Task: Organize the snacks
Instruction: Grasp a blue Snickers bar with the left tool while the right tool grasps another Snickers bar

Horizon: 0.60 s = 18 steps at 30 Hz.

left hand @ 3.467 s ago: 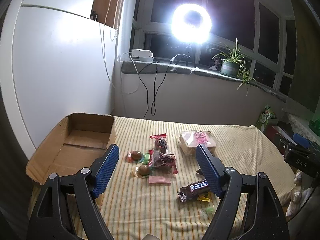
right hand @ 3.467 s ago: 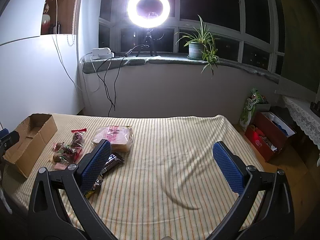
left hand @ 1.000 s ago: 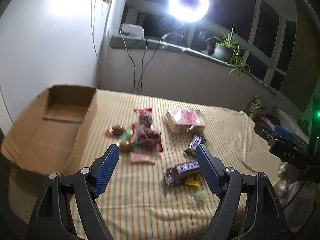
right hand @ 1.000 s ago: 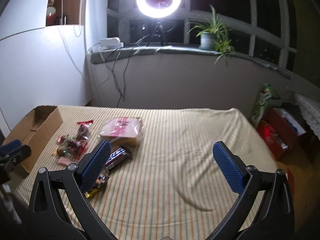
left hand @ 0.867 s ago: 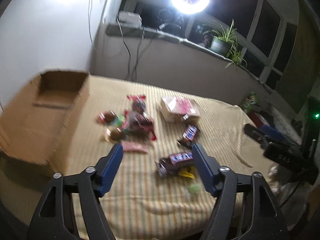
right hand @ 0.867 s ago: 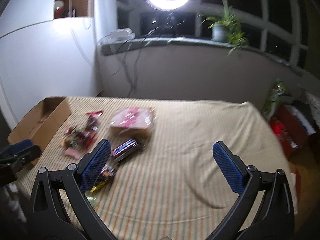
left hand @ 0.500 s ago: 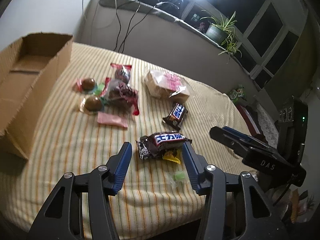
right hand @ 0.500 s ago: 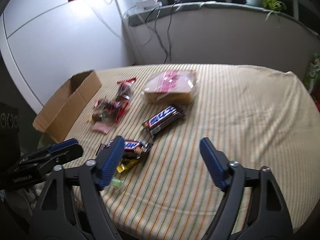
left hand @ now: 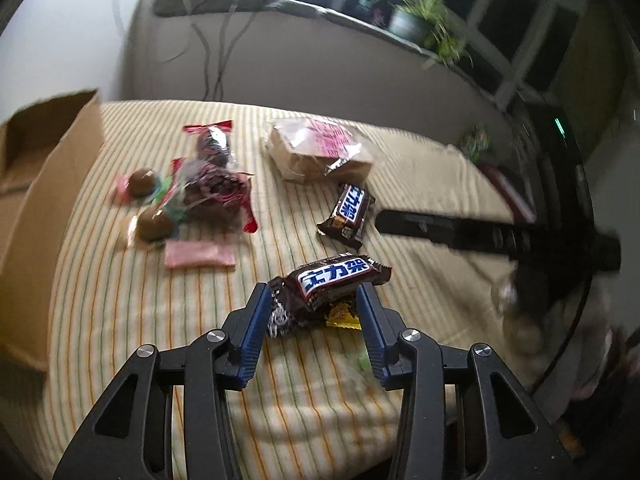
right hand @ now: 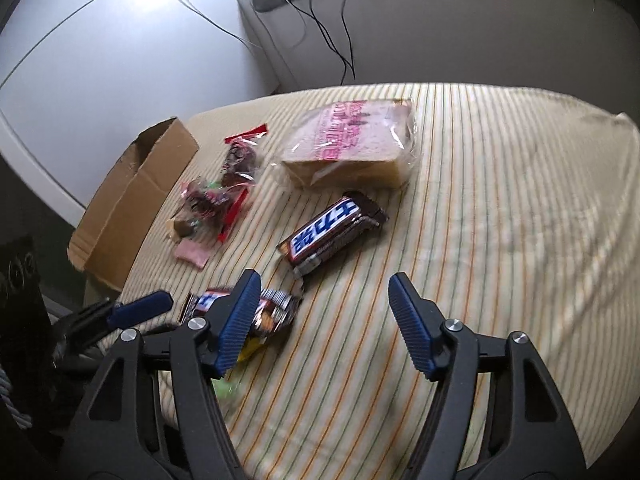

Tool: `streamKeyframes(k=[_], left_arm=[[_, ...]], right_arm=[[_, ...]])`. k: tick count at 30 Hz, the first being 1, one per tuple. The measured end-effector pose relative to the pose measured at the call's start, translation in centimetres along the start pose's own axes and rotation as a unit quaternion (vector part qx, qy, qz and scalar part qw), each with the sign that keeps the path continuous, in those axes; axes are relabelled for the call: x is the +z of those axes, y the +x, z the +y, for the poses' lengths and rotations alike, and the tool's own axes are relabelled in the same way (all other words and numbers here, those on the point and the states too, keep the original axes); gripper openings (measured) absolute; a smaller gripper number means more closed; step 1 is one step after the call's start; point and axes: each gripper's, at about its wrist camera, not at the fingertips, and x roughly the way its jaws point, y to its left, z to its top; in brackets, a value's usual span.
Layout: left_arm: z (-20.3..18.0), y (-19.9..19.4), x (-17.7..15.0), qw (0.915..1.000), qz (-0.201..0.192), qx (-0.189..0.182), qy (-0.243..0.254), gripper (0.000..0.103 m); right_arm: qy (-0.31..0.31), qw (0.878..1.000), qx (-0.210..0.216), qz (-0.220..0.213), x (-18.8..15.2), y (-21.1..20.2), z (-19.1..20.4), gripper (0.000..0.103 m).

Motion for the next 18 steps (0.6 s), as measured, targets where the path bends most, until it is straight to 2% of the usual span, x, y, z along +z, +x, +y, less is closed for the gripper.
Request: streamKeyframes(k=[2,5,10,13,18], left_arm=[[-0.6,0.8,0.3,0.9993,0.012,0.007,0.036,0.042],[-1.4,1.8,0.5,0.9957,0.026,0.029,0.085,0.042],[-1.8,2.9,1.0,0.9898,0.044,0.031,0.131,0.042],[-1.7,3.6,1.4,0.9895,0.052,0.028,0.132,0.043],[-0.9,4.0,2.0,0.9926,0.060,0.002,0.106,0.043]], right_arm=[[0.021,1.000,0.008,0.019,0.9,1.0,-0.8,0.066],[0.037,0.998,0.014,0.040,1.8,2.1,-1.5,0.066],[0.056,0.997,0.020,0.059,3.1,3.2,-2.0,0.066],[0.052,0.996,0.014,0.068,3.8,4.0,-1.9,0.066],[0.034,0.996,-0.007,0.082,4.7,5.4,-0.2,0.066]])
